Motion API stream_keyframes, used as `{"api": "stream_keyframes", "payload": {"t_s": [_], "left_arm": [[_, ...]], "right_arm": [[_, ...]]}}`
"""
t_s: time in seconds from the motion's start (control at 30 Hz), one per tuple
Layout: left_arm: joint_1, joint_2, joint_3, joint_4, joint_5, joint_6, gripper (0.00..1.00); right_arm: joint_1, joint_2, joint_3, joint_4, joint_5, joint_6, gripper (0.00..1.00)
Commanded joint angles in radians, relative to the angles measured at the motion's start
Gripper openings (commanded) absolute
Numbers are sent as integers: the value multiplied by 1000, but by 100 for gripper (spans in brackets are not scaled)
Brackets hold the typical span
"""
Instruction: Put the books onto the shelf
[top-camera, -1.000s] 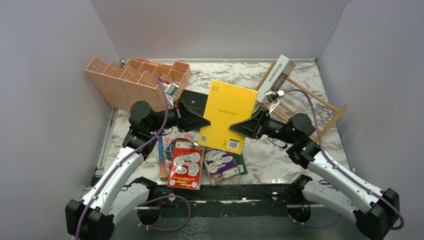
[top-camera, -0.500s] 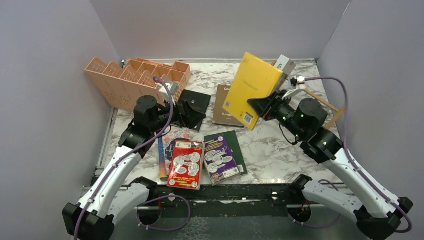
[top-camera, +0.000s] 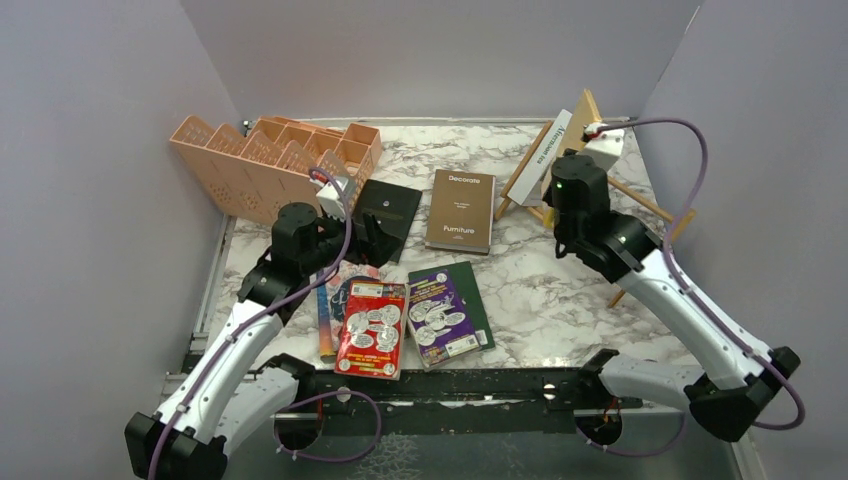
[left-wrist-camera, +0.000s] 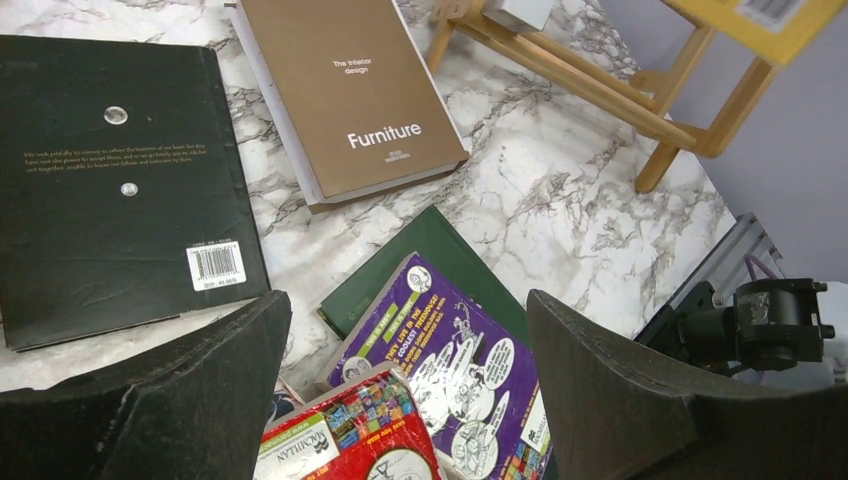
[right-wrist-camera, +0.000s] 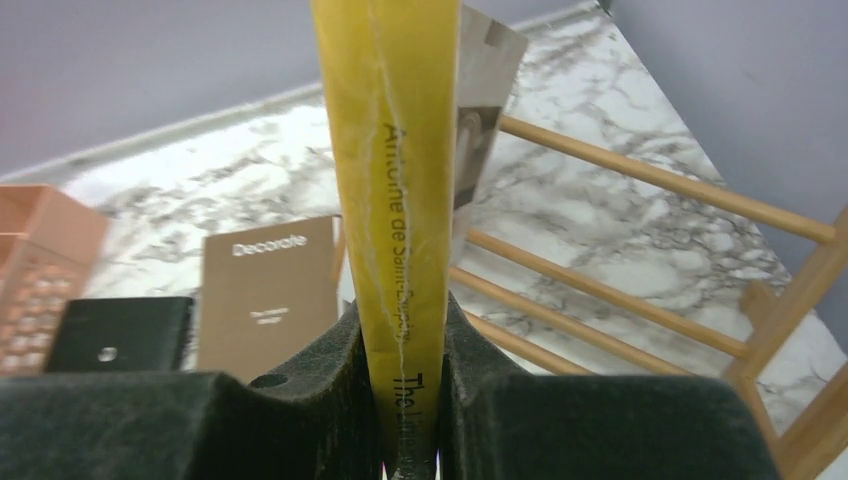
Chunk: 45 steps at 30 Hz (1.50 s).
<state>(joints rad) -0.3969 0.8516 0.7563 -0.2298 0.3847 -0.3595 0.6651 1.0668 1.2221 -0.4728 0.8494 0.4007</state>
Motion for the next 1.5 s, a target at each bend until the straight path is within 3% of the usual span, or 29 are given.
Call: {"api": "stream_keyframes", "payload": {"t_s": [0.0,0.4,0.57,1.1,1.27,1.4,1.47], "left_arm": [[1,-52,-15,7,-26,14,88],[1,-92,-39,7,-17,-5,88],[1,-103,-40,-4,-32,-4,89],[1,-86,-30,-31,-66,-1,89],[1,-88,-32,-29,-69,1,89],[1,-77,-34,-29,-63,1,89],[1,-73,-32,-28,-61,1,89]], "right_arm": [[-53,90,69,-63,112,56,1],[-231,255,-4,-28,-44,166,1],[-341,320,24,-6,-180,193,1],[-378,445,11,139,-260,226,4],[-377,426,-27,188,-295,227,29],[-379,405,-51,203,-327,231,44],[-379,396,-53,191,-343,242,46]]}}
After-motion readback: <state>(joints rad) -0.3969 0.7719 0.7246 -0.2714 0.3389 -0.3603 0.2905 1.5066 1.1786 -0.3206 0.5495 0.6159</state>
